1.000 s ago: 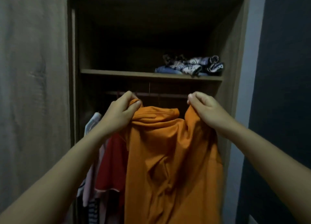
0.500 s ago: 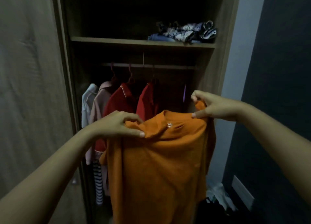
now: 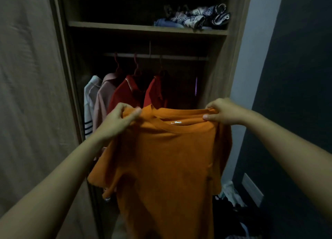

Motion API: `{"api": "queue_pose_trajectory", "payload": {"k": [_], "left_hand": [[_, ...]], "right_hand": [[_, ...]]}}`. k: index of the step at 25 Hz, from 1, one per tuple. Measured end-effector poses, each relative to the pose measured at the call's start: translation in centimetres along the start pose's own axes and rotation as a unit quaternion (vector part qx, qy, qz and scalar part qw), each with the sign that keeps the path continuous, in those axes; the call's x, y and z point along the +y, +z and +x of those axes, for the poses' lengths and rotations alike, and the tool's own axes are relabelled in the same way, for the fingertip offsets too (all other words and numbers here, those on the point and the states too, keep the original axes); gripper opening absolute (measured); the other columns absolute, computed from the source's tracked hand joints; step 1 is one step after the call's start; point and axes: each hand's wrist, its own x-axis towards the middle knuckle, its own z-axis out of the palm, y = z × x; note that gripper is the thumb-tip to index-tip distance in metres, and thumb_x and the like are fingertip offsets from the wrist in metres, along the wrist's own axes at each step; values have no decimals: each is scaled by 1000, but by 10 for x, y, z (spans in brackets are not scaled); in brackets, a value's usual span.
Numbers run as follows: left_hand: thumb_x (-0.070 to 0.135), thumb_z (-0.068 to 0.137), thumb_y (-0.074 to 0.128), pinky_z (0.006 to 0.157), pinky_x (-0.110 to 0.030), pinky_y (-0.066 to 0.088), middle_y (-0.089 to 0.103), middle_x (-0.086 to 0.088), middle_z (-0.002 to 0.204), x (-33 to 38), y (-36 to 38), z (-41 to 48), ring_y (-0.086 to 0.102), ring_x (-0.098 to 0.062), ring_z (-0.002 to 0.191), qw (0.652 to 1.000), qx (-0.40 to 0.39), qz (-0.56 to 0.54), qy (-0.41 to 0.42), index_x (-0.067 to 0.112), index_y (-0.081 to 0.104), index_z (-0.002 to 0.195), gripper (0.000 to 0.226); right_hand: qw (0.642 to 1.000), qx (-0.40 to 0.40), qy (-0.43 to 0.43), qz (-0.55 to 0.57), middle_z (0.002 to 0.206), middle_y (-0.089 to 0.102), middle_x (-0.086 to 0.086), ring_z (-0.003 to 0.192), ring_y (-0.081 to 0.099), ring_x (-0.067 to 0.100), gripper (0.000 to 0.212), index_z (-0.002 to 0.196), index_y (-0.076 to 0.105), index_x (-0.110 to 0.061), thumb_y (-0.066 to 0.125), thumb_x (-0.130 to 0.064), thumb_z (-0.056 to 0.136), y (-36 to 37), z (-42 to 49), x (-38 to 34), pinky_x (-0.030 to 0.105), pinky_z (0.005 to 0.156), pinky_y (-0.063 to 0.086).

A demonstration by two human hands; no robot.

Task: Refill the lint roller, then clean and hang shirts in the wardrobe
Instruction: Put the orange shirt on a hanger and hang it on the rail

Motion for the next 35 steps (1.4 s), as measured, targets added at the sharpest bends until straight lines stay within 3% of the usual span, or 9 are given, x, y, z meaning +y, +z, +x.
{"api": "queue_pose_trajectory", "payload": {"k": [3, 6, 9, 14, 17, 20, 26, 30, 35], "left_hand": [[43, 88, 58, 77, -34, 47, 66, 5, 89, -2, 14, 2, 59, -13, 87, 990, 58, 116, 53, 23, 67, 90, 22], [36, 93, 52, 65, -32, 41, 65, -5, 78, 3, 33, 5, 58, -21, 79, 987, 120, 92, 47, 15, 65, 82, 28], [33, 94, 48, 64, -33, 34, 61, -8, 77, -2, 48, 21, 58, -30, 82, 985, 54, 163, 20, 12, 60, 79, 29], [33, 91, 55, 79, -31, 43, 64, -3, 92, 10, 75, 81, 59, -21, 88, 987, 38, 134, 85, 16, 60, 97, 19], [30, 89, 58, 79, -30, 47, 65, 0, 85, 34, 101, 130, 63, -20, 85, 991, 59, 70, 99, 16, 63, 101, 19], [32, 88, 58, 79, -28, 49, 67, -3, 98, 48, 133, 190, 65, -21, 92, 995, 4, 39, 92, 17, 62, 112, 29], [44, 93, 49, 104, -35, 37, 43, -17, 143, 79, 205, 288, 42, -32, 130, 998, -57, -38, -6, 4, 35, 141, 64], [30, 90, 58, 88, -42, 52, 46, -18, 137, 81, 240, 316, 53, -37, 119, 993, -100, -31, -52, -2, 31, 139, 64], [25, 95, 46, 86, -44, 54, 64, -19, 114, 80, 253, 331, 63, -35, 103, 999, 5, -25, -22, 2, 56, 113, 31]], "right_hand": [[998, 65, 25, -7, 91, 57, -6, 96, 59, 19, 15, 102, 62, -21, 53, -27, 92, 4, 0, 11, 28, 76, 46], [965, 56, 91, 240, 88, 53, 0, 80, 56, 18, 15, 109, 53, -21, 46, -16, 96, 8, -6, 16, 25, 64, 46], [928, 72, 76, 359, 77, 47, 4, 65, 46, 15, 15, 95, 47, -18, 36, -7, 98, 9, -2, 15, 27, 59, 42], [975, 97, 26, 198, 73, 56, 1, 73, 54, 18, 47, 60, 57, -21, 30, 14, 78, 5, 35, 7, 32, 70, 46], [989, 7, 16, 150, 87, 62, -6, 85, 58, 6, 50, 72, 65, -26, 35, 13, 83, 2, 57, -3, 19, 76, 47], [989, -84, 23, 123, 105, 58, -10, 98, 55, 4, 45, 94, 67, -23, 37, 9, 88, -1, 78, -2, 20, 83, 44], [991, -69, 76, 84, 119, 60, -1, 109, 54, 12, 36, 109, 66, -15, 39, -1, 90, -2, 107, 16, 31, 100, 41], [996, -22, 88, -9, 113, 56, -5, 101, 51, 6, 38, 109, 66, -20, 48, -2, 81, -12, 115, 25, 25, 90, 44], [995, 40, 88, 6, 113, 55, -3, 108, 53, 16, 41, 99, 65, -28, 50, -1, 72, -14, 116, 41, 36, 95, 47]]}}
